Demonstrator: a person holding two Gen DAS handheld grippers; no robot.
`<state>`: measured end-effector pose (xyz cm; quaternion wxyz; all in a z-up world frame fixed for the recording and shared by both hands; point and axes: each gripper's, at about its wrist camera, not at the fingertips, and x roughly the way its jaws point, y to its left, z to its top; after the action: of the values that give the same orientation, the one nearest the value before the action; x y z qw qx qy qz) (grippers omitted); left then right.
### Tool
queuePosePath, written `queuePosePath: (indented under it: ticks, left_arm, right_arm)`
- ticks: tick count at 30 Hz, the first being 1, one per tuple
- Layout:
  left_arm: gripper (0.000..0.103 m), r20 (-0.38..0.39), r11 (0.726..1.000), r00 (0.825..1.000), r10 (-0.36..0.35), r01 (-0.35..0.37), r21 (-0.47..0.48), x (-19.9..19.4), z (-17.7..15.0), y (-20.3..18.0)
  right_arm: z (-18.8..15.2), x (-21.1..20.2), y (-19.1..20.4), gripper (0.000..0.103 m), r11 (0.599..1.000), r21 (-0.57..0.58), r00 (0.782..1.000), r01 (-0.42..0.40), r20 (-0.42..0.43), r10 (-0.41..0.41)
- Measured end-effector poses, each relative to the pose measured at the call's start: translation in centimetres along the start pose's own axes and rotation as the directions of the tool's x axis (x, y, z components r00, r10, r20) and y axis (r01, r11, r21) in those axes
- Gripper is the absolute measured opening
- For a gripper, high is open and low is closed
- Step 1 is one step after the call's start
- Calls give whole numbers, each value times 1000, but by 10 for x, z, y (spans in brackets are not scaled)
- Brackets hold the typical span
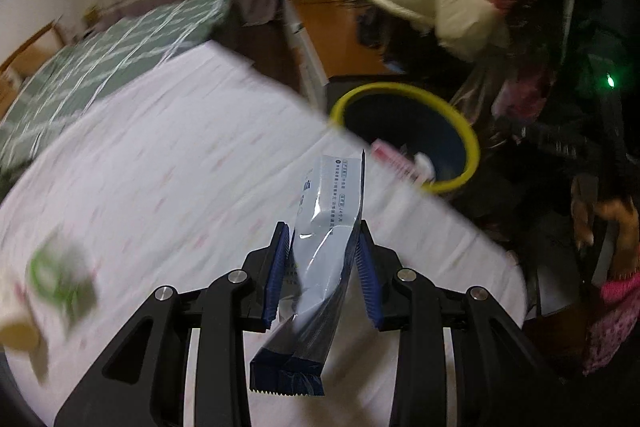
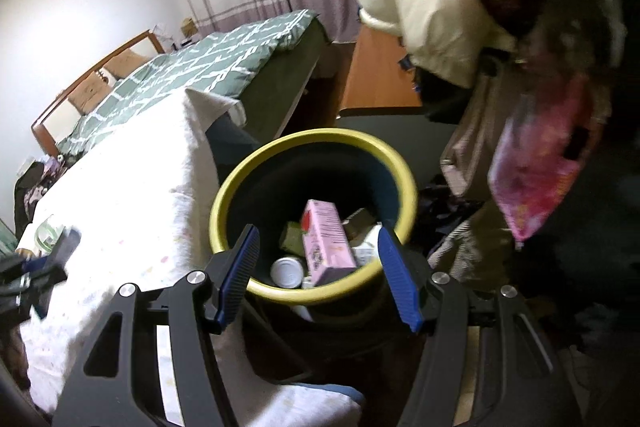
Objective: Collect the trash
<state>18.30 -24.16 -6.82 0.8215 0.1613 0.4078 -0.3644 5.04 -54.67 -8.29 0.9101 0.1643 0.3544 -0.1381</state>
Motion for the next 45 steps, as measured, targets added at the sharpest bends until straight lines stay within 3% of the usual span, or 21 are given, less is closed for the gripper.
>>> queuePosePath:
  ticks: [8, 20, 21, 23, 25, 31, 37, 45]
  left_arm:
    - [34, -5, 994, 999, -51, 51, 100, 68, 92, -65]
    - [36, -92, 997, 995, -45, 51, 56, 169, 146, -101]
    - [42, -96, 998, 995, -40, 45, 53, 174, 147, -102]
    - [72, -91, 999, 996, -24, 28, 38, 179, 149, -102]
    - [73, -74, 999, 997, -7, 10, 33, 180, 150, -101]
    - [75, -21, 1000, 1000, 13, -14, -23, 142, 141, -82]
    - [92, 107, 994, 993, 54, -43, -99, 58, 108, -55]
    - [98, 202, 957, 954, 220, -171, -235, -51, 31, -10]
  right_arm:
    - [-10, -9, -34, 59, 999, 44, 1000, 13, -3, -13]
    - [-15, 3, -56, 59, 998, 67, 999, 15, -40, -13]
    - [-15, 4, -56, 59, 998, 68, 999, 14, -43, -11]
    - [-15, 5, -56, 59, 998, 69, 999, 13, -45, -9]
    - [-16, 5, -55, 59, 997, 70, 999, 12, -47, -9]
    - [-17, 4, -48, 59, 998, 64, 999, 10, -49, -7]
    - [-16, 5, -26, 61, 1000, 23, 999, -10, -53, 12]
    - [-16, 5, 22, 64, 996, -67, 997, -54, -54, 50]
